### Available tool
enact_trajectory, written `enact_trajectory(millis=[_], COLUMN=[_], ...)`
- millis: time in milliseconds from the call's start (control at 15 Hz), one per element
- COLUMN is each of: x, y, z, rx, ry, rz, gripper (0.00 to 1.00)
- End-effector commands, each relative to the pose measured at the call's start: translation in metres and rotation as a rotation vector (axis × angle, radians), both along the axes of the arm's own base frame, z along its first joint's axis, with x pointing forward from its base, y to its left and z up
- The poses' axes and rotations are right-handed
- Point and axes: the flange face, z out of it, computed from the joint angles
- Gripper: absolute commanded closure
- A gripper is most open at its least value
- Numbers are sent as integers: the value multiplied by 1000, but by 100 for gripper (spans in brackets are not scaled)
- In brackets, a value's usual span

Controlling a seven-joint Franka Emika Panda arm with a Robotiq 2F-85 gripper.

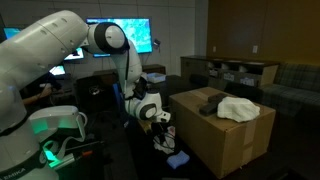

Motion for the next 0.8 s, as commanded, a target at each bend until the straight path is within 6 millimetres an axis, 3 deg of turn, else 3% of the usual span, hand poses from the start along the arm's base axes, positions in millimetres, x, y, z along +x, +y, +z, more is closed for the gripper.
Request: enact_trajectory(millis=[0, 67, 267, 600, 733], x=[3, 2, -1, -4, -6], y=[-3, -4, -5, 0, 1], z=[-11, -13, -12, 1, 11], rx=[-4, -5, -4, -2, -9], ry=[5, 10, 17, 18, 26], rz=[-18, -16, -15, -13, -15], gripper=[10, 26, 50, 86, 92])
